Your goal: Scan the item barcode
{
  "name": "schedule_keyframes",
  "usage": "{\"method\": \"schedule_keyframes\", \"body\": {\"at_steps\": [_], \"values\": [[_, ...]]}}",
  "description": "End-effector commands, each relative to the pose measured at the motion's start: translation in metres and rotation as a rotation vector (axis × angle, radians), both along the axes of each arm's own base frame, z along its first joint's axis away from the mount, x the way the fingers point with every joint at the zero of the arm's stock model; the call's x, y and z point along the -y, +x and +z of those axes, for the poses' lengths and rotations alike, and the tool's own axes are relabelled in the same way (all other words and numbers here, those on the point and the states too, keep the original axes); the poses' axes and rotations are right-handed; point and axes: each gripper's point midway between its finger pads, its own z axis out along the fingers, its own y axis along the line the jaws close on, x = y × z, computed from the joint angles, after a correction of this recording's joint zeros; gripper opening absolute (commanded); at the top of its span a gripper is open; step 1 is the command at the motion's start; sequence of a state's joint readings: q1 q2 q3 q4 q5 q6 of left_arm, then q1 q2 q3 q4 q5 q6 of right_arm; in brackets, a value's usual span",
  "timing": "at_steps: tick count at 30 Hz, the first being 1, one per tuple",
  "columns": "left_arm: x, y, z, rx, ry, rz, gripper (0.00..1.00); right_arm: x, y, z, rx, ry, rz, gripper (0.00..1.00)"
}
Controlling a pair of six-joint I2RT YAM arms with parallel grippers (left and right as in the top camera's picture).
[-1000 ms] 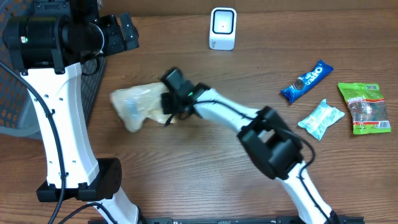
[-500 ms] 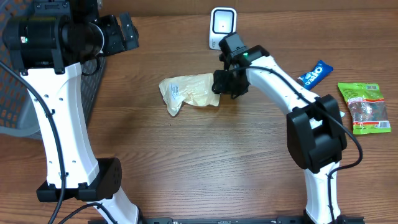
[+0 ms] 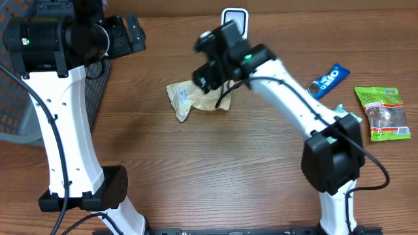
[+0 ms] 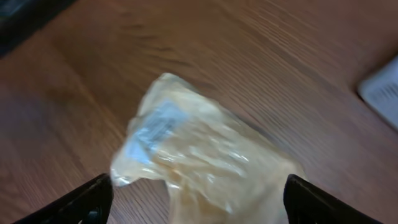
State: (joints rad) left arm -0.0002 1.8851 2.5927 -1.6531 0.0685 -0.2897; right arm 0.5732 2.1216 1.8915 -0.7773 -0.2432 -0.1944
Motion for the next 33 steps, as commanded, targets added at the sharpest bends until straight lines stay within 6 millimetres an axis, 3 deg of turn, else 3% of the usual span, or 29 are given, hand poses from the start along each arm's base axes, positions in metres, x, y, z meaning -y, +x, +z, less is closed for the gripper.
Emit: {"method": "schedule_keyframes", "body": {"at_steps": [1, 4, 10, 18, 21, 26, 29, 31, 33], "values": [[0.003, -0.001, 0.006, 0.020, -0.010, 0.002, 1.00, -0.023, -0.013, -0.025, 0.143, -0.152, 0.245, 0.89], [0.003, -0.001, 0.006, 0.020, -0.010, 0.002, 1.00, -0.016, -0.013, -0.051, 0.173, -0.292, 0.314, 0.89], [0.003, -0.001, 0.006, 0.020, -0.010, 0.002, 1.00, -0.005, -0.029, -0.087, 0.133, -0.392, 0.487, 0.89], [0.003, -0.001, 0.006, 0.020, -0.010, 0.002, 1.00, -0.016, -0.022, -0.120, 0.168, -0.393, 0.578, 0.89], [0.003, -0.001, 0.006, 0.020, -0.010, 0.002, 1.00, -0.023, -0.013, -0.125, 0.203, -0.378, 0.569, 0.79], [0.003, -0.001, 0.006, 0.020, -0.010, 0.002, 1.00, -0.027, -0.009, -0.125, 0.211, -0.362, 0.544, 0.41], [0.003, -0.001, 0.006, 0.020, -0.010, 0.002, 1.00, -0.025, -0.011, -0.126, 0.143, -0.332, 0.443, 0.28], [0.003, -0.001, 0.006, 0.020, -0.010, 0.002, 1.00, -0.021, -0.017, -0.129, 0.063, -0.314, 0.349, 0.13], [0.003, -0.001, 0.006, 0.020, -0.010, 0.002, 1.00, -0.016, -0.026, -0.128, -0.034, -0.293, 0.256, 0.08]]}}
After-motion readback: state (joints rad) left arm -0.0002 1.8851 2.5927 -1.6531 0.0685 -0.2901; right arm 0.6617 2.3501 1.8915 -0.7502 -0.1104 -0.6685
